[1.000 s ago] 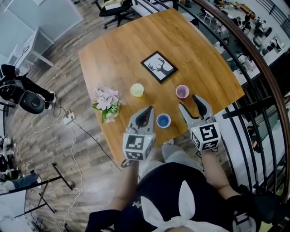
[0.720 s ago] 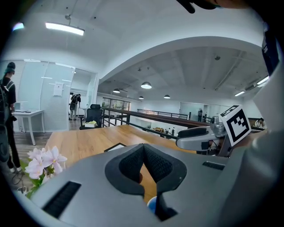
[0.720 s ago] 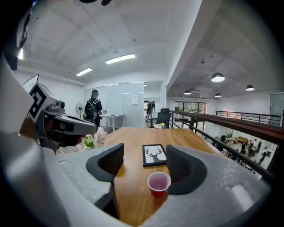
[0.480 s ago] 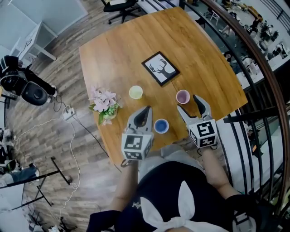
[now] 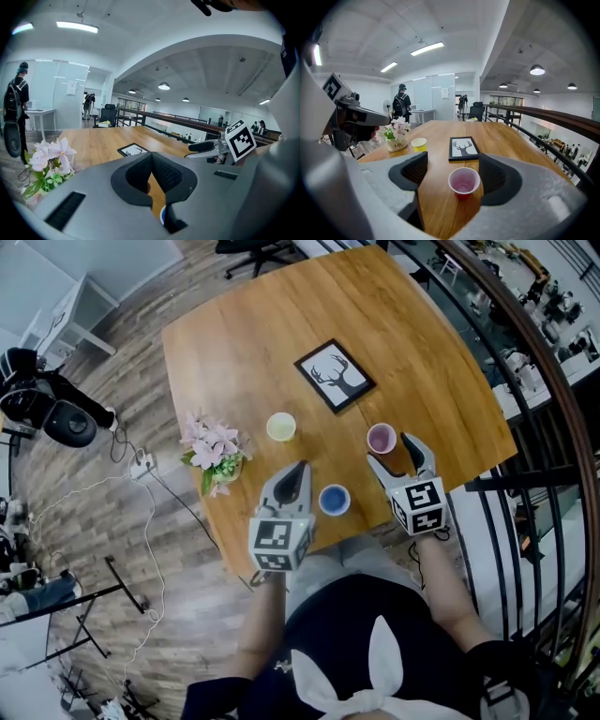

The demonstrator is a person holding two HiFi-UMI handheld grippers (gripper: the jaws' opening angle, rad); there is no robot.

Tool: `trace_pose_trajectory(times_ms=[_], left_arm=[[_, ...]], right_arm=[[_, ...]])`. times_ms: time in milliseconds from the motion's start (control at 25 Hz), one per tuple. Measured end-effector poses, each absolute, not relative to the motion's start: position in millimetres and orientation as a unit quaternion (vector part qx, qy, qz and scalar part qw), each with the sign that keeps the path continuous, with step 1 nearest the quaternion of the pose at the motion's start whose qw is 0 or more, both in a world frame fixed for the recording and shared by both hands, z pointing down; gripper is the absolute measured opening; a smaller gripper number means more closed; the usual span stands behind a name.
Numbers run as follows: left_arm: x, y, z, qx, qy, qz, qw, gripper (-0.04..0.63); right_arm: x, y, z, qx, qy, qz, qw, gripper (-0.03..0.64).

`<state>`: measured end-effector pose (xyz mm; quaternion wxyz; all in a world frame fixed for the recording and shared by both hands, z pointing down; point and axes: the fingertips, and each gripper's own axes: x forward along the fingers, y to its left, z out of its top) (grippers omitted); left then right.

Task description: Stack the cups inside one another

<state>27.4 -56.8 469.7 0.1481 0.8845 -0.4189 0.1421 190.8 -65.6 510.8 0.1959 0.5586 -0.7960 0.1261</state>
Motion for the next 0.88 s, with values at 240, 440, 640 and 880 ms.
trace_pose_trajectory(times_ms=[240, 440, 640, 880], left_arm=[[25.5, -61.2, 481.6, 0.884, -0.413, 0.152, 0.159, 0.017], [26.7, -66.9, 488.8, 0.884, -0.406, 0.16, 0.165, 0.017], [27.4, -69.9, 497.2, 0.883, -0.402, 0.168, 0.175, 0.017], [30.5, -73.1, 503.6, 0.882, -0.397, 0.17, 0.186, 0.017]], right_arm=[[193.8, -71.7, 533.7, 0.559, -0.789, 0.145, 0.21, 0.345], [198.2, -78.8, 550.6, 0.561, -0.782, 0.158, 0.221, 0.347], [201.8, -84.1, 565.0, 0.56, -0.777, 0.17, 0.231, 0.347], [204.4, -90.0, 580.6, 0.558, -0.773, 0.176, 0.247, 0.362]])
